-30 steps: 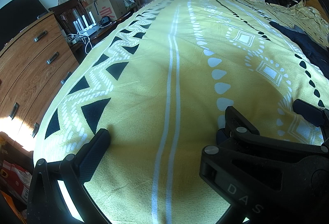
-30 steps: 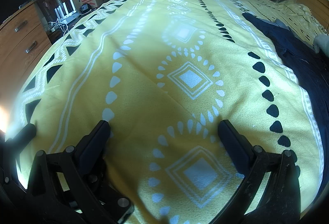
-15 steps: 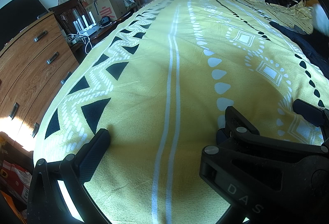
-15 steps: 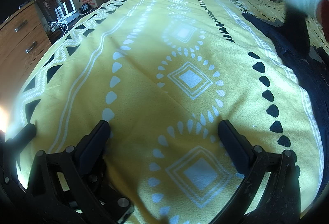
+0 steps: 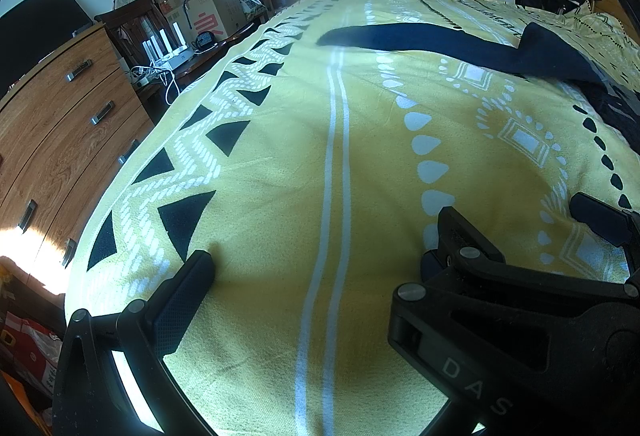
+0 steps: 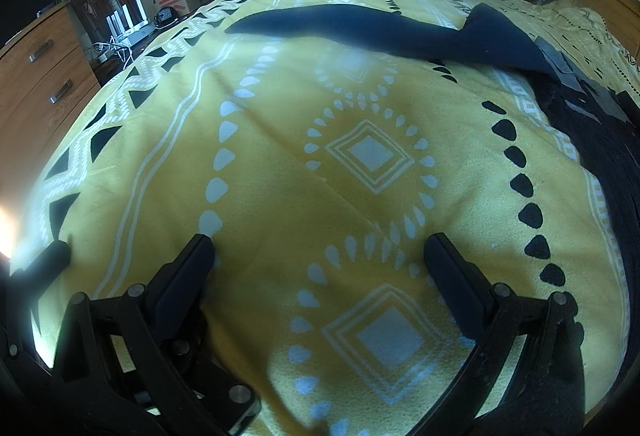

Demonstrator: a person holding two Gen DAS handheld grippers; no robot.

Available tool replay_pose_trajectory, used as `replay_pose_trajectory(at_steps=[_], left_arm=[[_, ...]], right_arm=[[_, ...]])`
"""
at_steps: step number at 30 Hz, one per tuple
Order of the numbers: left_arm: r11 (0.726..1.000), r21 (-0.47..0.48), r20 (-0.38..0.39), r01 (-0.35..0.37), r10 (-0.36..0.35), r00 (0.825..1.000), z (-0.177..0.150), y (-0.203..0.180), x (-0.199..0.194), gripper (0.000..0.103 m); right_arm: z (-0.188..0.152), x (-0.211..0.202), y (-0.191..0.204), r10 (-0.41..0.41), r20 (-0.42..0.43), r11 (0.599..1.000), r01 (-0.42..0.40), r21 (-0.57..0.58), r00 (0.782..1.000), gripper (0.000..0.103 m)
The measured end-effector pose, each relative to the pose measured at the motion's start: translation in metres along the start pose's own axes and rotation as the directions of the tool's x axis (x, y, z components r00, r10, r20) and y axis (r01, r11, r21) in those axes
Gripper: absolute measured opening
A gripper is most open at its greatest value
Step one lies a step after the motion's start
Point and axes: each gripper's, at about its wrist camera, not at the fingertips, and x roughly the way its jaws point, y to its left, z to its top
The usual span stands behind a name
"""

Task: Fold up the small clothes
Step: 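Move both grippers toward the spread-out navy garment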

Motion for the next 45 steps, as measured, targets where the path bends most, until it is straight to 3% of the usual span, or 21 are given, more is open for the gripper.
replay_pose_trajectory(at_steps=[27,35,37,39,42,44,45], left_arm=[[1.0,0.0,0.004,0.0,0.0,1.0,0.0,0.0,-0.001,0.103],[0.999,-0.021,0.005,0.029,-0.029,1.0,0.0,0.005,0.002,0.103],[0.998,-0.041,-0.005,0.056,-0.057,0.998,0.0,0.009,0.005,0.103],[0.997,-0.044,-0.017,0.056,-0.057,0.998,0.002,0.009,0.004,0.103],[0.995,-0.079,-0.038,0.055,-0.059,0.998,0.005,0.013,0.001,0.103],[0.995,-0.096,0.0,0.032,-0.032,0.999,0.007,0.011,-0.011,0.103],[0.994,-0.106,0.027,0.032,-0.03,0.999,0.008,0.01,-0.019,0.103]], right_arm=[[-0.001,0.0,0.0,-0.005,0.007,1.0,0.005,0.019,1.0,0.103],[-0.001,0.001,0.001,-0.015,0.021,0.999,0.014,0.036,1.0,0.103],[0.001,0.004,-0.003,0.011,0.01,0.999,-0.011,0.049,1.0,0.103],[0.002,-0.001,-0.014,0.093,0.029,0.991,-0.095,0.094,0.995,0.103],[0.007,-0.006,-0.029,0.265,0.014,0.957,-0.265,0.121,0.964,0.103],[0.014,-0.007,-0.037,0.436,-0.016,0.893,-0.43,0.129,0.9,0.103],[0.018,-0.006,-0.041,0.524,-0.045,0.847,-0.514,0.135,0.851,0.103]])
